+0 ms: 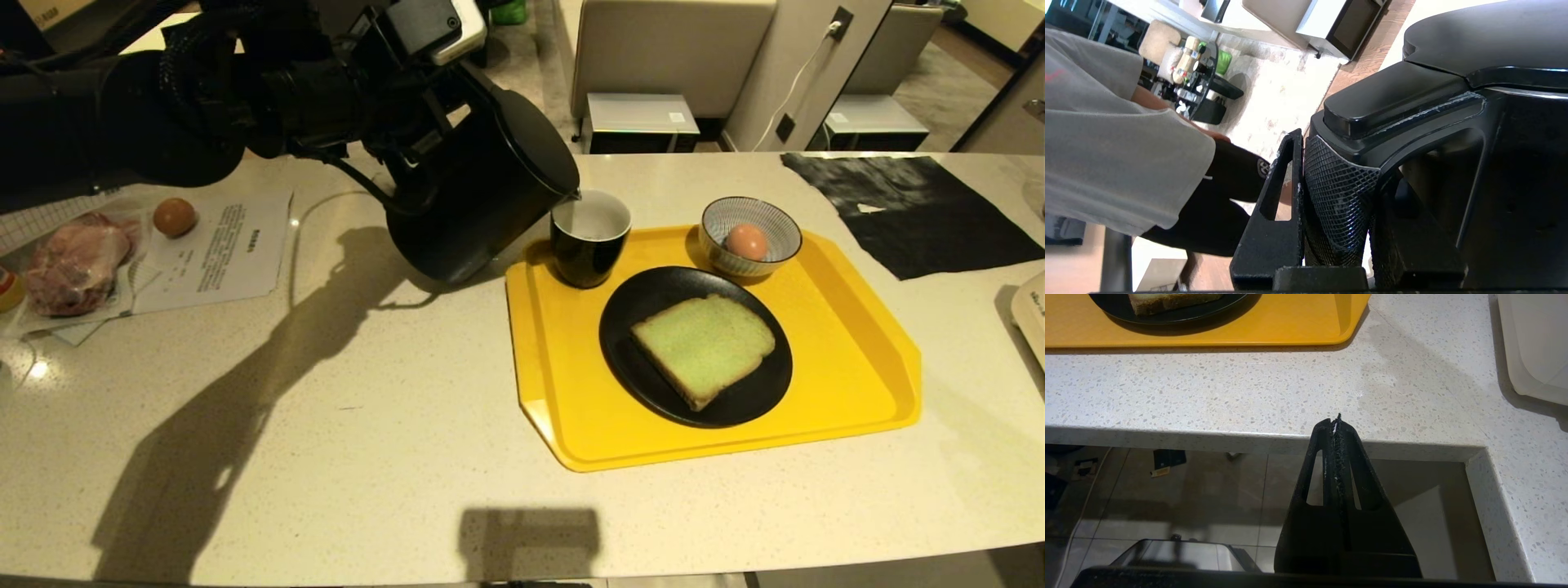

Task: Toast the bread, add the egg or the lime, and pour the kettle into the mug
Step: Pour water into a cup

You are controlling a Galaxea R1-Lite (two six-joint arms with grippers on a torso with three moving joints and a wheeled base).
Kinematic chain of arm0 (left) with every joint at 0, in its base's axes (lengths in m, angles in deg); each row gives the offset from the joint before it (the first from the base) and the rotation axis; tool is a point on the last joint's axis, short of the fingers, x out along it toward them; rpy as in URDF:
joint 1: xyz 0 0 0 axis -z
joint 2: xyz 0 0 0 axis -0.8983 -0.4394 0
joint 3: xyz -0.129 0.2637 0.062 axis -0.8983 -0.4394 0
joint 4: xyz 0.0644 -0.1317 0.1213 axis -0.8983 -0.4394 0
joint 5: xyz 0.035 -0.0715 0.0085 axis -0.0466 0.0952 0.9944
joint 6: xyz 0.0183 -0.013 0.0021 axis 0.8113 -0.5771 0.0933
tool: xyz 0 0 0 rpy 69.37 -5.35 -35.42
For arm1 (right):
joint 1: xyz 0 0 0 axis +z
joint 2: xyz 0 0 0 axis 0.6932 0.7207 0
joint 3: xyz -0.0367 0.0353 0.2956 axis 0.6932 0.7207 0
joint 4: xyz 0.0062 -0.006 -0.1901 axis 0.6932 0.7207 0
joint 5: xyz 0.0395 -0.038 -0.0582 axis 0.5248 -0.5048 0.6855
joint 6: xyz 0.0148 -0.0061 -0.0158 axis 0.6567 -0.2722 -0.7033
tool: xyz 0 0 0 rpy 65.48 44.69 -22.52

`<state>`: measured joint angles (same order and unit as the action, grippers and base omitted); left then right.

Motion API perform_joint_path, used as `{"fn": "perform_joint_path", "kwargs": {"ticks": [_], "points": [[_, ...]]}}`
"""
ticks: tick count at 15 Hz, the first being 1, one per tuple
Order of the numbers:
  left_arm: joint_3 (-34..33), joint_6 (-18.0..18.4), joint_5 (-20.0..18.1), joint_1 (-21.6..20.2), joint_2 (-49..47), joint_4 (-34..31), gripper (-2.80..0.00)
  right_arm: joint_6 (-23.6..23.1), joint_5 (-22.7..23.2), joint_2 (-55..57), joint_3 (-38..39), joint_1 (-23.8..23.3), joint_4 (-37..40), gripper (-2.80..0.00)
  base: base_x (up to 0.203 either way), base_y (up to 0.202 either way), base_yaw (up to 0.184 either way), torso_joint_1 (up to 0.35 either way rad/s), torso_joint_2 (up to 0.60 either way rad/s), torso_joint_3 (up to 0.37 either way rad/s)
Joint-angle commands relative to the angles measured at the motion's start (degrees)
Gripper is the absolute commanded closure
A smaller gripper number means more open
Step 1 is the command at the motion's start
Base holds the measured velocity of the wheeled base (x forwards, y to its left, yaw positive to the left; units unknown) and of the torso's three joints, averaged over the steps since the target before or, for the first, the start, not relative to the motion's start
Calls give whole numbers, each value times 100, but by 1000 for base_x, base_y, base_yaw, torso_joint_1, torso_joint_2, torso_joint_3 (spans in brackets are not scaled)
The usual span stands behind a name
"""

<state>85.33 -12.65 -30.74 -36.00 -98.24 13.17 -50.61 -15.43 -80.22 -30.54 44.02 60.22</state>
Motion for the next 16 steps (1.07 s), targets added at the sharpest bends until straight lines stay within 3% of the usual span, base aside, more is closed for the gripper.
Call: {"fn": "perform_joint_path", "kwargs": {"ticks": [1,5,11,16], "points": [[-2,149,-10,57,-40,-19,0,-2,-2,9,158,4,-6,0,0,0,0,0,0,0],[-2,362,-10,177,-27,-186,0,-2,-2,9,158,4,-6,0,0,0,0,0,0,0],[-2,968,-10,52,192,-696,0,-2,-2,9,158,4,-6,0,0,0,0,0,0,0],[7,1366,218,-75,340,-656,0,-2,-2,9,158,4,-6,0,0,0,0,0,0,0]]}}
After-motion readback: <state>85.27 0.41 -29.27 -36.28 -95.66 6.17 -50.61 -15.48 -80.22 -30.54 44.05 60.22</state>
